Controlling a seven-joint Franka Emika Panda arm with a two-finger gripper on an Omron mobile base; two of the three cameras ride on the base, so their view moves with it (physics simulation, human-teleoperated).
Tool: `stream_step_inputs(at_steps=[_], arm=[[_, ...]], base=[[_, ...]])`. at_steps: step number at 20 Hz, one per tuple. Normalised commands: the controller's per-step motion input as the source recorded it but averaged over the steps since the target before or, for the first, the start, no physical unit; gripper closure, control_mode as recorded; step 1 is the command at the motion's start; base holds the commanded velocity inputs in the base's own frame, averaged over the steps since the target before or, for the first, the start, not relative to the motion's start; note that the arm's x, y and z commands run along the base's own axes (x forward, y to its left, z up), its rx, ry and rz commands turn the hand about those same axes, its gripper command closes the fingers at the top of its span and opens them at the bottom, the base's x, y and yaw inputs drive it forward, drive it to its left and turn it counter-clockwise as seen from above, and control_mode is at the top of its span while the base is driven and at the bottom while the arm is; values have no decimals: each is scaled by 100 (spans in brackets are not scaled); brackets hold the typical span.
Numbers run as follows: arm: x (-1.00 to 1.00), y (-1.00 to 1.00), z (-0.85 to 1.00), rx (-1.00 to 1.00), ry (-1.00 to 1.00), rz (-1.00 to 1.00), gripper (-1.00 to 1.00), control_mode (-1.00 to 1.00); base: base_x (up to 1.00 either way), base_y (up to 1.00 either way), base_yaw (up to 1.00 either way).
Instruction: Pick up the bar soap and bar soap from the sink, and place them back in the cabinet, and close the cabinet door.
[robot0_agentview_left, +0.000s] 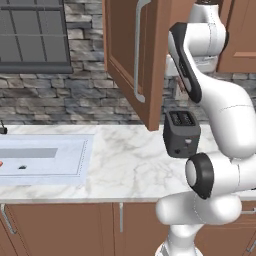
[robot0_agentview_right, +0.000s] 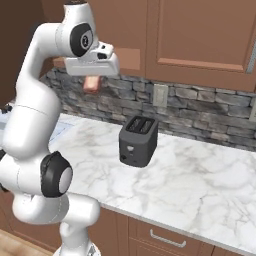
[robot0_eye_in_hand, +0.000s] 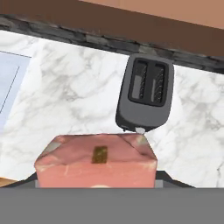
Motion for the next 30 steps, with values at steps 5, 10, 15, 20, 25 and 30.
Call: stream_step_inputs(at_steps=[5,10,15,20,25,30], arm=[[42,0,15,0,-18,0,100,-100],[40,0,16,0,-18,0,100,-100],[45,0,12,0,-15,0,100,-100],[51,-9,7,2,-6,0,100,-100],[58,-9,8,3,-3,0,100,-100],[51,-3,22,5,0,0,100,-100]], base=[[0,0,0],[0,0,0],[0,0,0],[0,0,0],[0,0,0],[0,0,0]])
